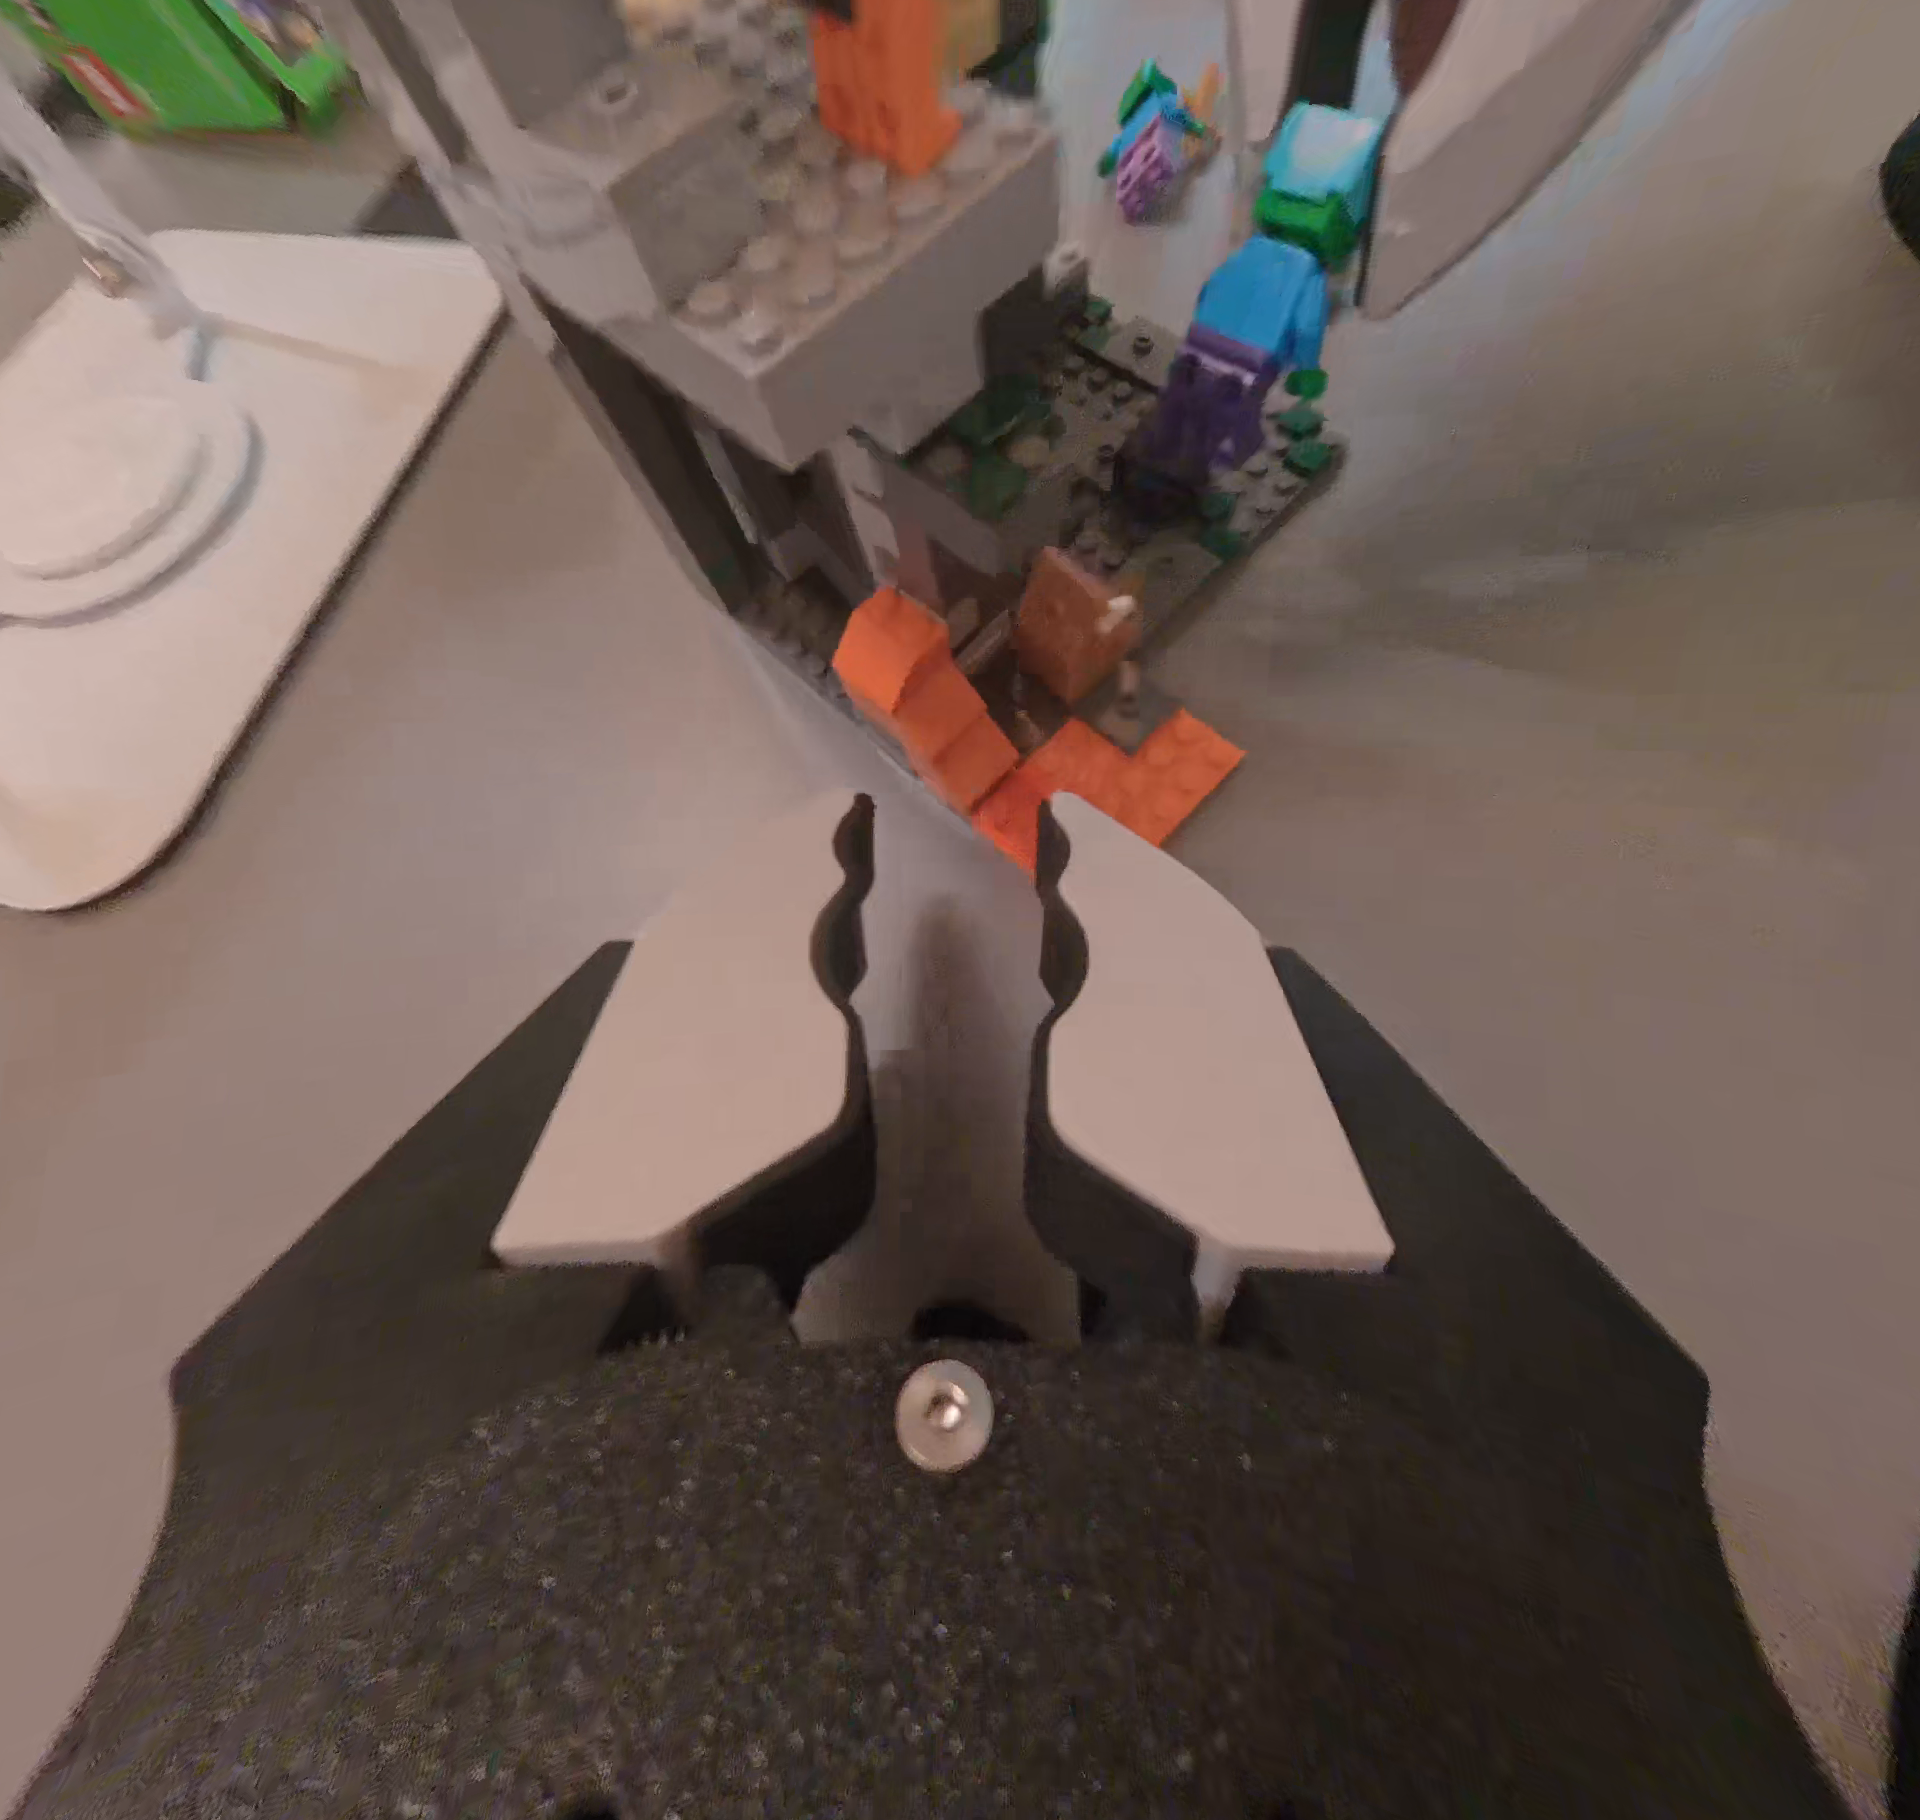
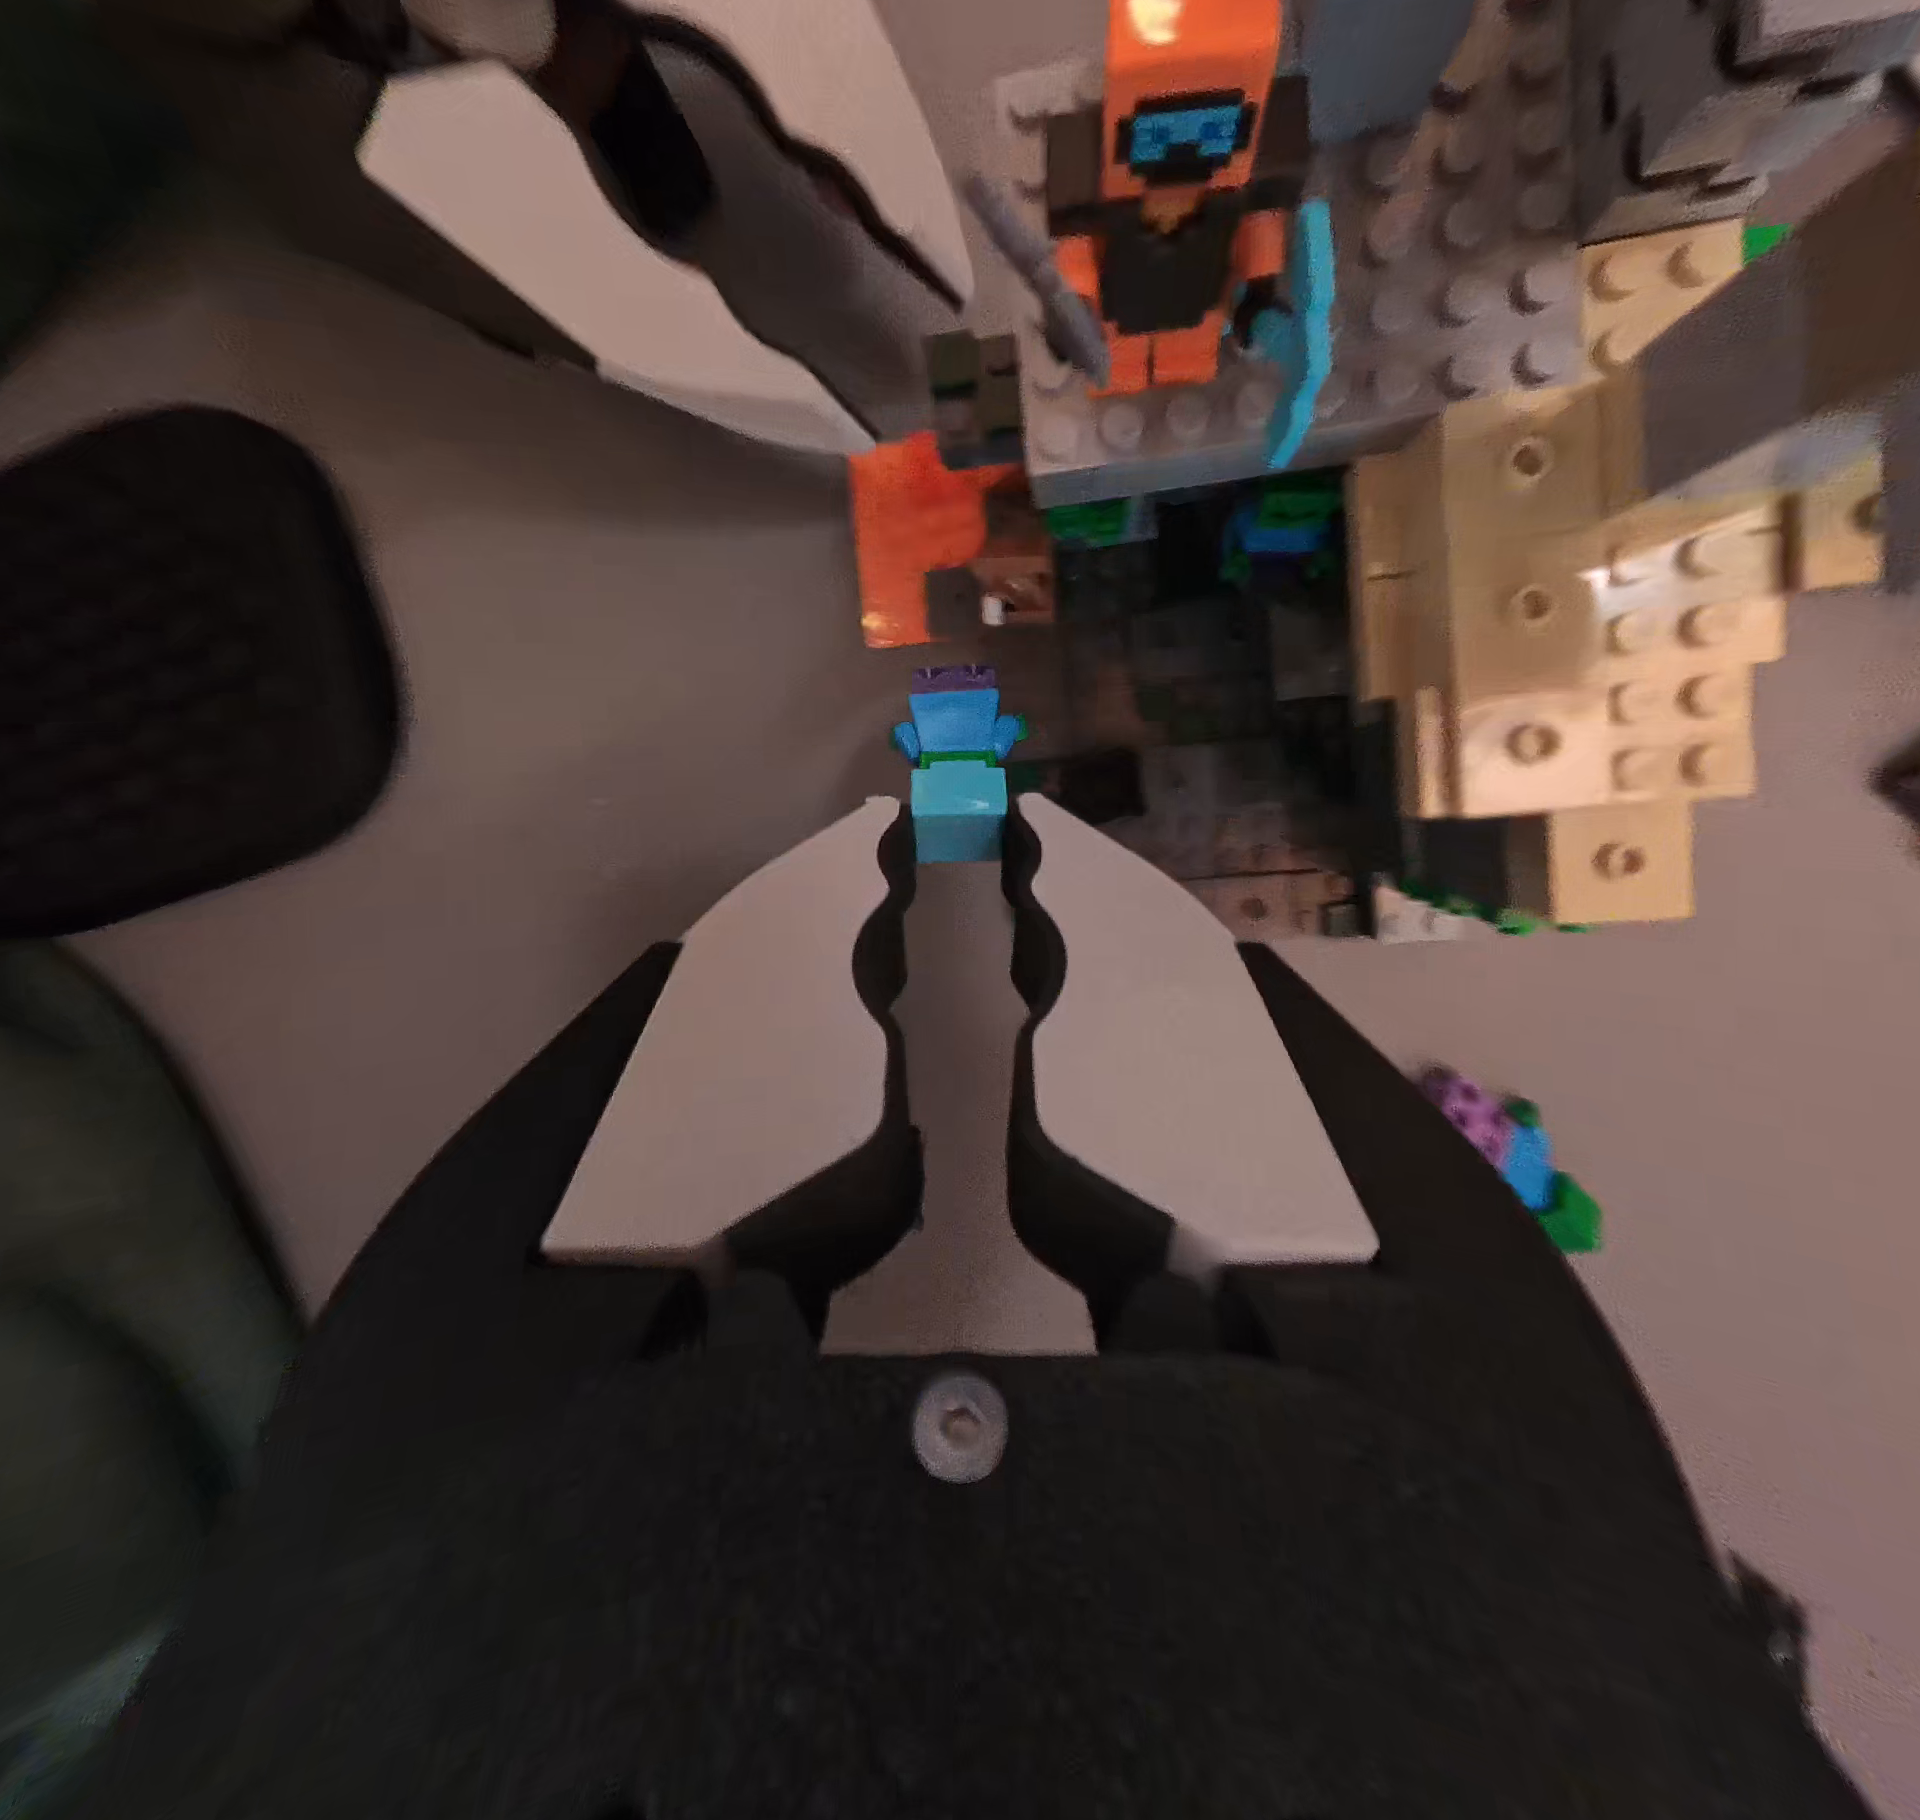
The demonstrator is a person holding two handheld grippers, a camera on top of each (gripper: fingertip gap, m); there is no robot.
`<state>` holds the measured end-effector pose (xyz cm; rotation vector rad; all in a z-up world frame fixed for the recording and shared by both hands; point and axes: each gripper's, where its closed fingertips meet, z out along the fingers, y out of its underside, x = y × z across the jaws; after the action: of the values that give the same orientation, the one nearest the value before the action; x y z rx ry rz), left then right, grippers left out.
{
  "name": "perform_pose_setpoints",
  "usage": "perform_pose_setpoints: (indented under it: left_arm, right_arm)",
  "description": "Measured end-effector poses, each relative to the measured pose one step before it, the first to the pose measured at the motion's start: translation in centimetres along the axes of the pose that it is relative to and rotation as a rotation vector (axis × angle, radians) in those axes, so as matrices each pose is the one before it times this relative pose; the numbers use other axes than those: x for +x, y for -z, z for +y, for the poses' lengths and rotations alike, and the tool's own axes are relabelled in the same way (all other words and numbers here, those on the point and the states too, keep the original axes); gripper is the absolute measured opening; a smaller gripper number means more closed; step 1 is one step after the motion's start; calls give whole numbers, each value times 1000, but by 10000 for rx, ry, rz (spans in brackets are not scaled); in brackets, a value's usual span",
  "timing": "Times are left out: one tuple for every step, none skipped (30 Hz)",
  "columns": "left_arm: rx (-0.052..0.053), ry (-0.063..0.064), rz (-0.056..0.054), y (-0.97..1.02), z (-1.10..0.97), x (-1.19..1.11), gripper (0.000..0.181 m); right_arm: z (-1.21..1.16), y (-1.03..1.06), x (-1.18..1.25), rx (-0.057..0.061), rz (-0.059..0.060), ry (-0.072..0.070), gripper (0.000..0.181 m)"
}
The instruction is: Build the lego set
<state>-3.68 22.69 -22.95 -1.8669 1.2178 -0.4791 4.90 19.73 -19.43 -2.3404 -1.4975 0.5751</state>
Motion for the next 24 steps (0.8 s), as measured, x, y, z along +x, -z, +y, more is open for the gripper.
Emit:
perform_pose_setpoints:
  left_arm:
    - [198, -347, -154, 573, -373, 759, 28]
    - [151, -330, -256, 458, -495, 738, 28]
    - [239, -315, -270, 386, -785, 801, 28]
    - [362, -293, -206, 353, -1102, 943, 30]
    - [448, -314, -295, 319, -1339, 798, 33]
    - [421, -389, -349, 272, -1315, 613, 33]
    - [243, -432, -357, 169, -1027, 404, 32]
    - [139, -424, -421, 73, -801, 125, 31]
    - [156, -345, -326, 27, -703, 80, 29]
    - [114, -275, -360, -44, -516, -103, 27]
    - [24, -266, -283, -118, -230, -117, 25]
    - [-77, -263, -135, -167, 31, 35, 23]
    - [-20, -254, -43, -86, -1, 180, 18]
    - [122, -286, -41, 21, -189, 251, 13]
    - [45, -318, -124, 21, -119, 127, 12]
    - [-16, -291, -15, 28, -49, 205, 12]
    - [6, -169, -15, 41, -74, 165, 12]
    - [46, -90, -34, 53, -66, 71, 12]
    - [72, 19, 14, 69, -34, 26, 12]
    - [77, 127, 76, 77, -19, 16, 12]
    - [131, 131, -3, 120, -106, -119, 11]
    - [112, 104, -19, 130, -107, -151, 11]
    - [70, 115, 86, 112, -41, -40, 10]
    - [120, 165, 63, 135, -65, -68, 10]
  right_arm:
    - [-147, 349, -796, 436, -557, -226, 16]
    - [-184, 250, -864, 436, -594, -262, 16]
    - [-204, 172, -750, 409, -515, -296, 16]
    - [-171, 121, -730, 364, -499, -265, 15]
    - [-114, 48, -605, 291, -424, -243, 16]
    - [-92, 39, -419, 242, -305, -185, 16]
    - [-44, 31, -419, 182, -315, -151, 16]
    - [14, 4, -489, 112, -369, -155, 16]
    - [41, -14, -436, 68, -331, -134, 16]
    - [50, -24, -370, 40, -269, -102, 15]
    - [95, -33, -300, -3, -221, -78, 16]
    - [50, 18, -64, 23, -57, -42, 15]
    - [54, 75, -60, 5, -86, -19, 16]
    - [117, 104, -114, -55, -150, -42, 15]
    - [199, 80, -63, -113, -120, -24, 15]
    - [235, 34, -36, -145, -110, 4, 15]
    - [99, 29, -39, -66, -98, -13, 15]
    - [55, 5, -56, -62, -67, -4, 15]
    - [30, -11, -59, -77, 16, 101, 15]
    - [-43, 8, -71, -42, 51, 180, 15]
    - [-146, 36, -125, 22, 15, 151, 15]
    - [-167, 34, -108, 40, 23, 175, 15]
    - [-83, -15, -63, 7, 73, 255, 16]
    - [-38, -47, -36, -2, 92, 299, 16]
